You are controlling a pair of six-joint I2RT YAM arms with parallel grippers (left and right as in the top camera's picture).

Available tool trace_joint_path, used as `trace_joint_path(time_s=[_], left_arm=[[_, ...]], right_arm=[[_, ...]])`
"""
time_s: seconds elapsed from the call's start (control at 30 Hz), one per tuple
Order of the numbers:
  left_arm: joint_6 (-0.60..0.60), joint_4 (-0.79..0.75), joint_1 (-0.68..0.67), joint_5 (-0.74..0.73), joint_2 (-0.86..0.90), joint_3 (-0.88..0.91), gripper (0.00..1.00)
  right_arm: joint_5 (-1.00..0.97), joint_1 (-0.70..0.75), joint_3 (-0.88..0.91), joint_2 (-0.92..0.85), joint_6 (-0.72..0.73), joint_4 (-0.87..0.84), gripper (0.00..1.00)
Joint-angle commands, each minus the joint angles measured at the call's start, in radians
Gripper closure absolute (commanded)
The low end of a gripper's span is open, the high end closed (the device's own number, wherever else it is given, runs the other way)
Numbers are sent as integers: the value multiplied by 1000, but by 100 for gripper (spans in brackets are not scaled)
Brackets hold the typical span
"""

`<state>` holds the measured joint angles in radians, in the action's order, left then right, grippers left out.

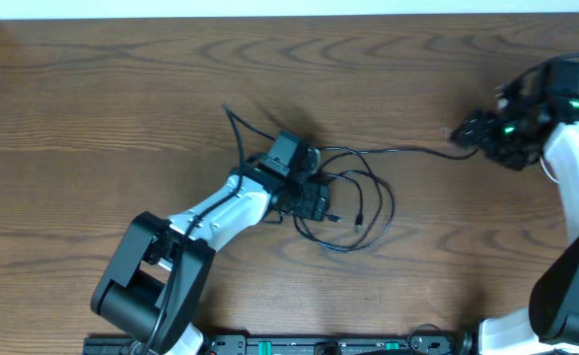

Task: Untangle cables
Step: 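Move the right gripper back to the black cables near the left gripper, then grasp a black cable with the right gripper and pull it up-right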

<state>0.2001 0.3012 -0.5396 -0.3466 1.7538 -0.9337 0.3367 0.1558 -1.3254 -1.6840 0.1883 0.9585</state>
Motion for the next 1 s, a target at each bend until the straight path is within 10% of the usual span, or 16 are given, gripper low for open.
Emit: trace_joint_path(time_s=[0.0,0.33,0.57,0.67,0.97], left_arm=[[-40,6,-6,-53,40,31,14],[-39,8,-6,-35,40,31,14],[-39,8,-6,-34,40,31,14],[-39,8,-6,-27,40,31,14],[31,26,-6,147,40,31,14]], right_arm=[[3,-98,16,-4,-45,48,16],[-5,-324,267,-4,-55,-84,18],[-5,-430,424,-4,-40,-298,58],[-6,-441,431,-4,-24,-330,96],[-44,-369,285,40,-49,-187,99]])
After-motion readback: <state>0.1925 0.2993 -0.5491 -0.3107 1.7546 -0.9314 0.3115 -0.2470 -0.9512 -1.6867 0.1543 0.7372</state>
